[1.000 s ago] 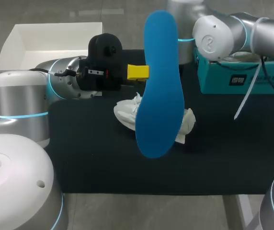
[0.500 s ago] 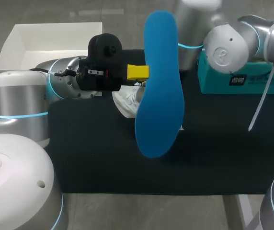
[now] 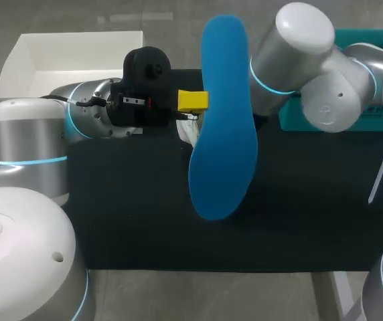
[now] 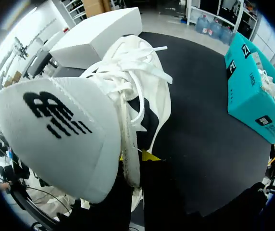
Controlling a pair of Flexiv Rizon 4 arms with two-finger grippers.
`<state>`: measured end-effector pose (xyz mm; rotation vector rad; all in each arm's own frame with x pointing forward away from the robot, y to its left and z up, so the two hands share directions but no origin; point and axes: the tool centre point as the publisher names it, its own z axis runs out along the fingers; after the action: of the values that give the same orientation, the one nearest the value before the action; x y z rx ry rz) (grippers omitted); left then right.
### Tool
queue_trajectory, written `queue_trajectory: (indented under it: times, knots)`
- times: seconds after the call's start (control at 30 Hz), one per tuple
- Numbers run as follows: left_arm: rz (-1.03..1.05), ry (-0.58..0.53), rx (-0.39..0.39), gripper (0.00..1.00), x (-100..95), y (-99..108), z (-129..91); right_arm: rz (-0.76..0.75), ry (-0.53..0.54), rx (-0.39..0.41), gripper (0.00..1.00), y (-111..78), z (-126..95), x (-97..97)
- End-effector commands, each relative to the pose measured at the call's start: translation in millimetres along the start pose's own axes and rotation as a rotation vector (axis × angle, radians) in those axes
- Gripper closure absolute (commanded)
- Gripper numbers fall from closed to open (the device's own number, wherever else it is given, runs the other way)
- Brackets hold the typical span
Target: Take the shoe out of the shoebox, open the shoe tongue, remove and reinsert the insole, then place the shoe into the shoebox
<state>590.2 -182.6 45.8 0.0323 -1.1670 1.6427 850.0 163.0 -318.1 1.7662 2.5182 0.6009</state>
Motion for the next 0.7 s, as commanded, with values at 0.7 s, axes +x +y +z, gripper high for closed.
queue_trajectory:
  times: [0.7]
  knots:
    - [0.001,0.001,0.002,1.0,0.1,1,0,0.198,0.094,0.042,1.0,-5.1,39,-21.6]
